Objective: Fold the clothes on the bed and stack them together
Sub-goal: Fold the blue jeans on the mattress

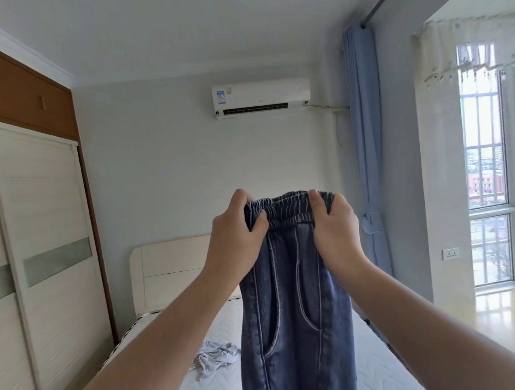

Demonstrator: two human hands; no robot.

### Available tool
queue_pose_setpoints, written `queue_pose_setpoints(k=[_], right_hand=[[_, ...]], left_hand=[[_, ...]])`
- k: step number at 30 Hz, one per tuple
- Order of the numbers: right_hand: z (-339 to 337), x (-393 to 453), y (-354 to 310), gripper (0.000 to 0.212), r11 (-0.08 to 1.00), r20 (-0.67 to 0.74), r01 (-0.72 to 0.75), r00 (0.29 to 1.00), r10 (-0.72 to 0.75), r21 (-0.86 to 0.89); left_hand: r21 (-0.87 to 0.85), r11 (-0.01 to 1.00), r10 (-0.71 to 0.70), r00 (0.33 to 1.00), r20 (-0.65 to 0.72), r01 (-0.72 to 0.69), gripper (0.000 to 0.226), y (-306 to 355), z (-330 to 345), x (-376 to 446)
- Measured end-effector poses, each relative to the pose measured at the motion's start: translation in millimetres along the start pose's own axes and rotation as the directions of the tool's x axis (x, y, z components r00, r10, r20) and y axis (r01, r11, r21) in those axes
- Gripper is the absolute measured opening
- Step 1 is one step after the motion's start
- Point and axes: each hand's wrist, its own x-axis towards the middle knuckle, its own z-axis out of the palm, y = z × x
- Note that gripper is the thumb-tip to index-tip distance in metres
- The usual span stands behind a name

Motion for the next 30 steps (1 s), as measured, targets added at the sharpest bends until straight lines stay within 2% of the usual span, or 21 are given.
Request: queue_pose_setpoints(k=[5, 9, 12, 16, 17, 19, 21, 25, 30], right_hand=[[0, 2, -2, 0.044, 1.000, -0.055, 0.021, 0.998, -0.021, -0.002], [12, -9, -4, 0.044, 1.000, -0.013, 0.008, 1.000, -0.008, -0.024], [17, -21, -7, 0.037, 0.999, 0.111, 0.047, 0.993, -0.048, 0.014], [15, -34, -4, 0.027, 0.993, 0.338, 0.103, 0.938, -0.080, -0.050], [14, -38, -3, 0.027, 0.996, 0.384, 0.081, 0.921, -0.065, -0.026], [13, -42, 1, 0.038, 0.990, 0.471, -0.037, 0.882, -0.031, 0.133], [11, -43, 6, 0.049, 0.952, 0.538, -0.157, 0.843, -0.009, 0.263], [7, -40, 20, 0.053, 0.919, 0.617, -0.226, 0.787, -0.023, 0.323], [-3, -24, 35, 0.044, 0.880, 0.680, -0.338, 0.733, 0.025, 0.333]], left_hand=[[0.021, 1.000, -0.021, 1.000, -0.002, 0.021, 0.016, -2, -3, -5], [0.039, 0.999, -0.015, 1.000, -0.007, 0.015, 0.014, 2, 7, -10], [0.048, 0.998, -0.037, 0.998, -0.045, 0.039, 0.015, -3, 10, -12], [0.016, 0.996, -0.088, 0.994, -0.060, 0.089, 0.017, -15, 9, -13], [0.007, 0.994, -0.108, 0.992, -0.061, 0.109, 0.017, -17, 10, -14], [-0.029, 0.985, -0.173, 0.982, -0.069, 0.171, 0.021, -20, 14, -14], [-0.112, 0.960, -0.266, 0.962, -0.060, 0.258, 0.034, -21, 17, -14], [-0.131, 0.938, -0.326, 0.945, -0.009, 0.322, 0.058, -24, 20, -15], [0.004, 0.970, -0.243, 0.969, 0.036, 0.243, 0.031, -40, 17, -12]])
